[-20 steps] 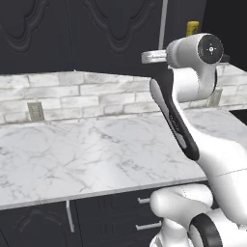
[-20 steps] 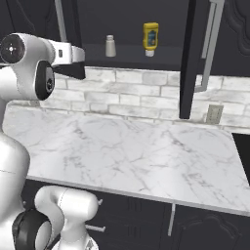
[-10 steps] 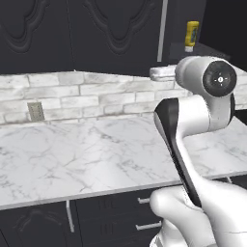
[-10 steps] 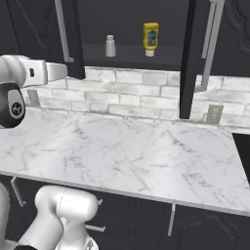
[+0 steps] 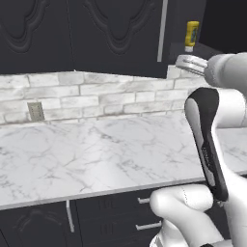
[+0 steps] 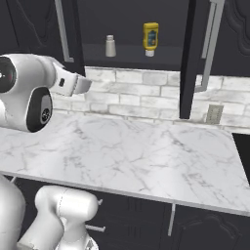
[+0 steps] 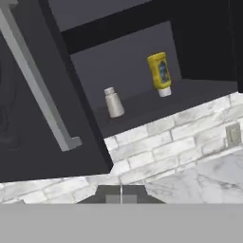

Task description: Move the shaker and mustard from the cabinet to the dining counter.

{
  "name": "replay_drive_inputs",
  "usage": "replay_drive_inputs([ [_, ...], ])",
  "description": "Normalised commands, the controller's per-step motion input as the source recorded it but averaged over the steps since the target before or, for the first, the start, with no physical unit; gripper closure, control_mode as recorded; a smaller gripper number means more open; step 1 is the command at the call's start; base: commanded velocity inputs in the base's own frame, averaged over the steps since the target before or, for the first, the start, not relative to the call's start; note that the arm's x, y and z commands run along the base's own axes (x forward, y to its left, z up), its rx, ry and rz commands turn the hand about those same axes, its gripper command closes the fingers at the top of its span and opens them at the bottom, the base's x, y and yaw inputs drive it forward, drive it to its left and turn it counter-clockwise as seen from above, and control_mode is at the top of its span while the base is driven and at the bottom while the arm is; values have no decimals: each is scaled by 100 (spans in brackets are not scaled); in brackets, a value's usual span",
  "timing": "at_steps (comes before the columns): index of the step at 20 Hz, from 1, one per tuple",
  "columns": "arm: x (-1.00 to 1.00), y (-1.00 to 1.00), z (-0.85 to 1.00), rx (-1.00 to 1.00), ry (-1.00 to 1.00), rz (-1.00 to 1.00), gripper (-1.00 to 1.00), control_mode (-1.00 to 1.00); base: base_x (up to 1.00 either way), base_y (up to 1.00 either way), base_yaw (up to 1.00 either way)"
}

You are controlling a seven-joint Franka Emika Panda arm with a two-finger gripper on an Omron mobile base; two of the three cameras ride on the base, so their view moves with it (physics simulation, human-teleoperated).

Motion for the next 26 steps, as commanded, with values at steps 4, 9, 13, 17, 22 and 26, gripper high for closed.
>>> replay_drive_inputs([
  [4, 6, -51, 12, 49, 0, 1, 100, -100, 0, 0, 0],
  [9, 25, -22, 3, 38, 0, 5, 100, -100, 0, 0, 0],
  [13, 54, 0, -6, 14, 0, 5, 100, -100, 0, 0, 0],
  [17, 78, 4, -11, 12, 0, 9, 100, -100, 0, 0, 0],
  [22, 76, 0, -9, 19, 0, 10, 100, -100, 0, 0, 0],
  [26, 74, 10, -10, 23, 0, 14, 100, -100, 0, 0, 0],
])
